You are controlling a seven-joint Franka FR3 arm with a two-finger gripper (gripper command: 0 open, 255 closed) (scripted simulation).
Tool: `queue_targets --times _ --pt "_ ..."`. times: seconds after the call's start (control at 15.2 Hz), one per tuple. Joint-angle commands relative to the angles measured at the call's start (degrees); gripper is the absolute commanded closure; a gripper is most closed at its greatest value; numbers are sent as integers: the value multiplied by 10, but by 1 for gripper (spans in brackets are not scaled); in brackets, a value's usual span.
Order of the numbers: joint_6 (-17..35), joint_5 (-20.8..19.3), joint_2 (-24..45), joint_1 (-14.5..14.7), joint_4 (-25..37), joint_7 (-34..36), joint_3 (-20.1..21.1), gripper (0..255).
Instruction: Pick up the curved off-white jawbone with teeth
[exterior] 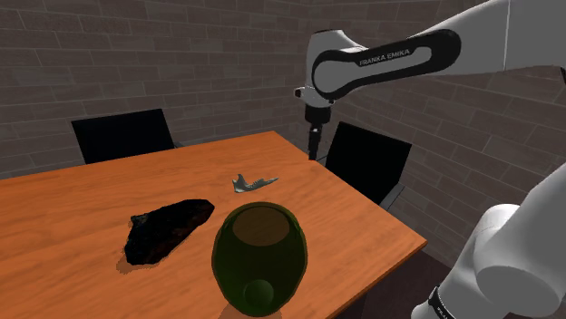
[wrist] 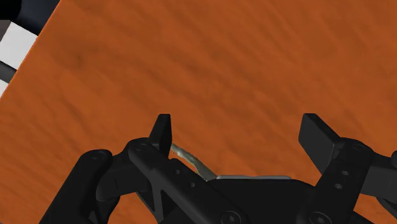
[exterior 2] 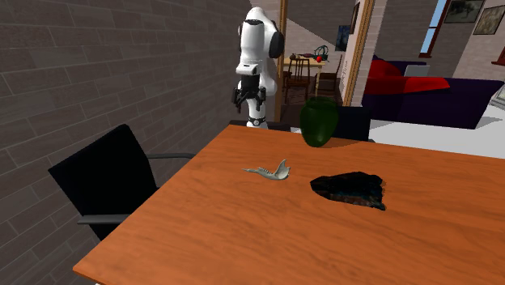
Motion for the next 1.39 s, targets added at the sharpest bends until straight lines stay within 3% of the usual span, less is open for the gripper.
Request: queue_targets --times 0.0,0.53,1.12,1.32 --pt "8 -3 48 5 34 -40 -1 0" --pt "24 -19 228 20 178 -170 15 0" --pt "7 -56 423 46 367 -293 47 0" --pt "17 -60 441 48 373 -299 49 0"
